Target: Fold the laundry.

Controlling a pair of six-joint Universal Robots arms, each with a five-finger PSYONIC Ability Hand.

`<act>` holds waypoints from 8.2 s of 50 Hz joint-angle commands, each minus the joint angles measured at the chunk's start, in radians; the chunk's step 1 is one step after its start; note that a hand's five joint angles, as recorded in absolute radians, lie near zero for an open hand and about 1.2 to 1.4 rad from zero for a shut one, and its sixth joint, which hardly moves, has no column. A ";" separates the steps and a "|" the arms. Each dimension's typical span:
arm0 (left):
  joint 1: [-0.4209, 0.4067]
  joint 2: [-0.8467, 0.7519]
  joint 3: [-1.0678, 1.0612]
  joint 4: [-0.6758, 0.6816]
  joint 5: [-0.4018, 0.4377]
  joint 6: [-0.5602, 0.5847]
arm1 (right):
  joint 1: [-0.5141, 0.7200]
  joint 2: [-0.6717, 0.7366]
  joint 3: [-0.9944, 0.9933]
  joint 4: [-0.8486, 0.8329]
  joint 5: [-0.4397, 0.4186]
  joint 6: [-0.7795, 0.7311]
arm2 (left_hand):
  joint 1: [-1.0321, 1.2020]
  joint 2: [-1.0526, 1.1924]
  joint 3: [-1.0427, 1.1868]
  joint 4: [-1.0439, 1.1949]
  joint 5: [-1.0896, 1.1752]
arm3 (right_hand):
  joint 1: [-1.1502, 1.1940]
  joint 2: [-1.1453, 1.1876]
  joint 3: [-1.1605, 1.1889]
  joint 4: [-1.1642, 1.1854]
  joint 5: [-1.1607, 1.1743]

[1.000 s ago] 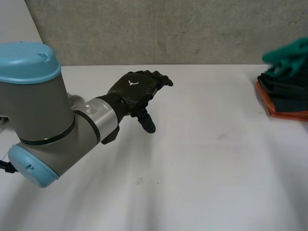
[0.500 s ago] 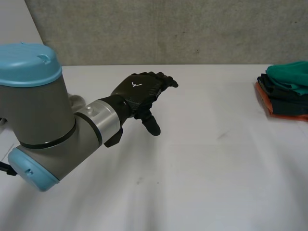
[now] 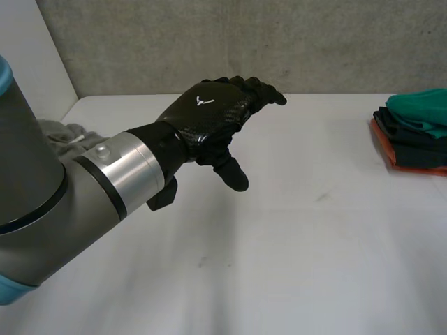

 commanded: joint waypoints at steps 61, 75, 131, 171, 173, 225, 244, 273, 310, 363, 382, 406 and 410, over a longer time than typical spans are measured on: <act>0.611 -0.666 0.294 0.337 -0.220 0.481 | 0.685 -0.213 0.877 -0.094 -0.234 0.236 | 1.134 1.147 1.144 1.148 1.154 | -0.031 -0.049 -0.040 -0.063 -0.065; 0.132 -0.178 -0.041 0.342 -0.189 -0.084 | 0.680 -0.227 0.819 -0.119 -0.086 0.252 | 1.134 1.147 1.144 1.148 1.154 | -0.031 -0.049 -0.040 -0.063 -0.065; -0.034 -0.482 0.104 0.175 -0.349 0.131 | 0.673 -0.279 0.694 0.176 -0.270 -0.157 | 0.137 0.149 0.146 0.150 0.156 | -0.031 -0.049 -0.040 -0.063 -0.065; 0.009 -0.845 0.612 0.251 -0.498 0.390 | 0.730 0.026 0.428 0.006 -0.206 -0.271 | 1.134 1.147 1.144 1.148 1.154 | 1.191 1.173 1.181 1.159 1.157; 0.049 -0.839 0.634 0.299 -0.496 0.414 | 0.731 0.052 0.369 -0.017 -0.162 -0.254 | 1.134 1.147 1.144 1.148 1.154 | 1.191 1.173 1.181 1.159 1.157; 0.164 0.114 -0.145 0.613 -0.188 0.189 | 0.726 0.183 0.081 0.133 -0.476 0.541 | 1.134 1.147 1.144 1.148 1.154 | -0.031 -0.049 -0.040 -0.063 -0.065; 0.118 0.429 -0.296 0.578 -0.151 0.186 | 0.897 0.368 -0.063 0.144 -0.468 0.665 | 1.134 1.147 1.144 1.148 1.154 | -0.031 -0.049 -0.040 -0.063 -0.065; 0.193 0.351 -0.251 0.570 -0.169 0.184 | 0.866 0.194 -0.075 -0.014 -0.011 0.723 | 1.134 1.147 1.144 1.148 1.154 | 1.191 1.173 1.181 1.159 1.157; 0.150 0.415 -0.283 0.511 -0.234 0.121 | 0.990 0.447 -0.100 0.251 -0.685 0.518 | 1.134 1.147 1.144 1.148 1.154 | -0.031 -0.049 -0.040 -0.063 -0.065; 0.206 0.003 -0.392 0.560 -0.252 0.132 | 0.774 -0.260 0.590 0.220 -0.115 0.221 | 1.134 1.147 1.144 1.148 1.154 | 0.112 0.093 0.102 0.080 0.078; 0.210 0.240 -0.500 0.557 -0.246 0.132 | 0.648 0.115 0.171 0.552 -0.140 0.298 | 1.134 1.147 1.144 1.148 1.154 | 0.141 0.123 0.131 0.109 0.107; 0.299 -0.110 -0.126 0.665 -0.252 0.246 | 0.661 0.211 -0.191 0.302 -0.022 0.315 | 1.134 1.147 1.144 1.148 1.154 | 1.191 1.173 1.181 1.159 1.157; 0.324 -0.216 0.144 0.705 -0.290 0.269 | 0.665 0.128 -0.162 -0.072 -0.010 0.424 | 1.134 1.147 1.144 1.148 1.154 | 1.191 1.173 1.181 1.159 1.157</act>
